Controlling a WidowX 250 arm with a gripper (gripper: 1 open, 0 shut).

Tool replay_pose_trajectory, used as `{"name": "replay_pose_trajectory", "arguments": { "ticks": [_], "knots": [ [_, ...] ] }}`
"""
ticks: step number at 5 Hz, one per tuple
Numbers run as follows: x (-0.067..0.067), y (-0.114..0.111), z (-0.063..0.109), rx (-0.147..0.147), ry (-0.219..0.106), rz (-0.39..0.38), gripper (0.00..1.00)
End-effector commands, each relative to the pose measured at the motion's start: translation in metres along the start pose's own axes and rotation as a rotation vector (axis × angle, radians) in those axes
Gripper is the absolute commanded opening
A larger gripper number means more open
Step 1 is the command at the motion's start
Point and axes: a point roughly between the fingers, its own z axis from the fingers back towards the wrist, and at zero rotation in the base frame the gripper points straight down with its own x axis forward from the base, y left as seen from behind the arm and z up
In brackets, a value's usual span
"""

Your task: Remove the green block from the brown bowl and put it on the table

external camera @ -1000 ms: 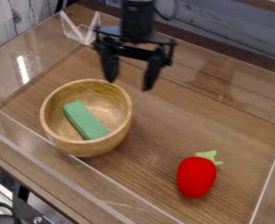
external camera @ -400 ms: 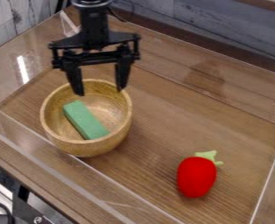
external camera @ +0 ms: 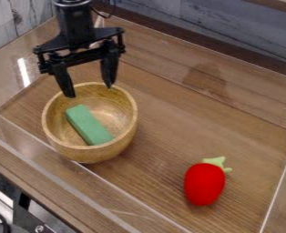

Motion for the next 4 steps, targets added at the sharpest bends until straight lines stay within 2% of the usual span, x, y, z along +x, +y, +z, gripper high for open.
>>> {"name": "replay_pose_trajectory", "arguments": {
  "ticks": [1, 2, 3, 4],
  "knots": [
    [0.011, 0.004, -0.016, -0.018, -0.029, 0.085, 1.0],
    [0.018, 0.006, -0.038, -0.033, -0.033, 0.161, 1.0],
    [0.016, 0.005, -0.051, -0.055, -0.047, 0.254, 1.0],
    [0.016, 0.003, -0.058, -0.072, -0.069, 0.309, 1.0]
  ]
}}
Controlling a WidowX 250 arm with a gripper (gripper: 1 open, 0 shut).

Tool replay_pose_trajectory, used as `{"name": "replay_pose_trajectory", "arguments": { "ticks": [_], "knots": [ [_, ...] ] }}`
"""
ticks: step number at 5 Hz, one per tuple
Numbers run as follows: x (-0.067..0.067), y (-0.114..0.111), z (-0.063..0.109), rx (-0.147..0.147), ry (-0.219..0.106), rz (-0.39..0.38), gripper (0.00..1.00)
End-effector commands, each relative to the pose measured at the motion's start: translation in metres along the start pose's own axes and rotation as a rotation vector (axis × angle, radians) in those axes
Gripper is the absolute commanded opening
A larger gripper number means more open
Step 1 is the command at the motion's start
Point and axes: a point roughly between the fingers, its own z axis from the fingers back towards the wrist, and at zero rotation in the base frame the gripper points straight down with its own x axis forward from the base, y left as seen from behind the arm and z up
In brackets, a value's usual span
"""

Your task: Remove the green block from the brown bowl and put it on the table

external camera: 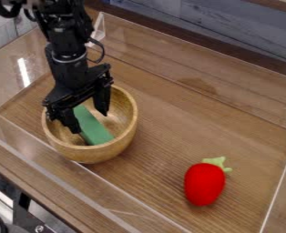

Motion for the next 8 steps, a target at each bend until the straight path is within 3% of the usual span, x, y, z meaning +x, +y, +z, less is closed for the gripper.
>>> {"name": "replay_pose_trajectory", "arguments": {
  "ticks": [1, 2, 4, 6, 8],
  "knots": [
    [0.006, -0.012, 0.003, -0.035, -0.04, 0.04, 1.0],
    [0.011, -0.019, 0.003, -0.051, -0.067, 0.08, 1.0],
    [0.014, -0.034, 0.011, -0.086, -0.105, 0.067, 1.0],
    [0.019, -0.027, -0.011, -0.09, -0.135, 0.08, 1.0],
    [0.029, -0.005, -0.006, -0.077, -0.185, 0.129, 1.0]
  ]
}}
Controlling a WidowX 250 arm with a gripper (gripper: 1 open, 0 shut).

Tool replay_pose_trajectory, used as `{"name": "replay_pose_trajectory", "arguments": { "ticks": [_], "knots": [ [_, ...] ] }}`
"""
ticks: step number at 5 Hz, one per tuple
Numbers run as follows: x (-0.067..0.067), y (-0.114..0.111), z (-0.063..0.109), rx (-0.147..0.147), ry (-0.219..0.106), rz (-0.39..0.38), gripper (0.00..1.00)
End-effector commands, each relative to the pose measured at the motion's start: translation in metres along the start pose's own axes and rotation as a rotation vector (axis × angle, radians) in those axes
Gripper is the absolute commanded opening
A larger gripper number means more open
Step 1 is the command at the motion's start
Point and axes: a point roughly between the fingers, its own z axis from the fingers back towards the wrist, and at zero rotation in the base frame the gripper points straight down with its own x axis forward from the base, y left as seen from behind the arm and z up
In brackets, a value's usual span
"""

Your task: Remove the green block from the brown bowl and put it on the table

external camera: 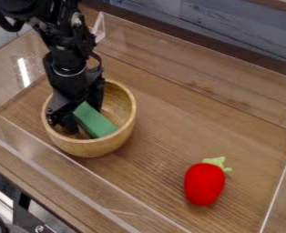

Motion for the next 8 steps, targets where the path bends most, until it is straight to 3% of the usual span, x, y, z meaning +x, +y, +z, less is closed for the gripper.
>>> {"name": "replay_pose_trajectory", "arguments": {
  "ticks": [1, 3, 5, 8],
  "knots": [
    [0.0, -0.005, 0.004, -0.041, -0.029, 0.025, 0.0],
    [-0.011, 0.013, -0.005, -0.03, -0.033, 0.078, 0.0],
    [-0.012, 0.017, 0.016, -0.024, -0.028, 0.086, 0.0],
    [-0.017, 0.026, 0.025, -0.031, -0.009, -0.009, 0.0]
  ]
}}
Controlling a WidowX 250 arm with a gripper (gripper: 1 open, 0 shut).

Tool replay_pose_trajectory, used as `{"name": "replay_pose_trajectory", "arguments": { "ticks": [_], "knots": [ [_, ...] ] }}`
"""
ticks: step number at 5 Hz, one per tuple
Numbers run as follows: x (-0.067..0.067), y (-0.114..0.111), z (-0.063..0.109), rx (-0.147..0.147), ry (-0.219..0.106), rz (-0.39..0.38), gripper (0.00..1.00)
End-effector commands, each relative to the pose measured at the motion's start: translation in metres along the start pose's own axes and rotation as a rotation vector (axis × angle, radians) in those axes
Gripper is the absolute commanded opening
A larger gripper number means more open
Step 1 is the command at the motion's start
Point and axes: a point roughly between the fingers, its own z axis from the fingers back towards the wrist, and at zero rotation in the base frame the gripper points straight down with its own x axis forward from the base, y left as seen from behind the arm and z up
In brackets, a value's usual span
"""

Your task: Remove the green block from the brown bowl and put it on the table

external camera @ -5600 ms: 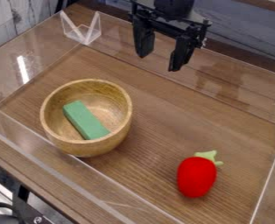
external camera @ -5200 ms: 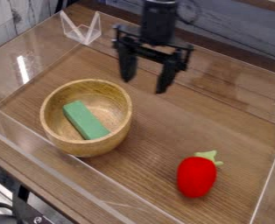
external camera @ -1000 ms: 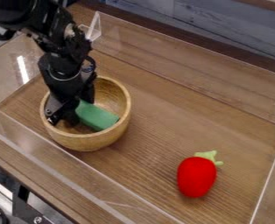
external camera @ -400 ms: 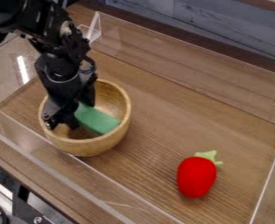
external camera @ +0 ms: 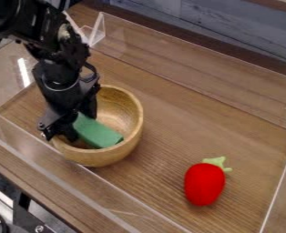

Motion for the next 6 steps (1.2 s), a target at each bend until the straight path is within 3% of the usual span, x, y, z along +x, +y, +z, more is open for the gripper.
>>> {"name": "replay_pose_trajectory", "arguments": {
  "ticks": [1, 5, 6],
  "knots": [
    [0.006, -0.009, 0.012, -0.041, -0.019, -0.017, 0.0],
    [0.01, -0.017, 0.039, -0.068, 0.024, -0.231, 0.0],
    [0.003, -0.02, 0.042, -0.078, 0.037, -0.309, 0.0]
  ]
}}
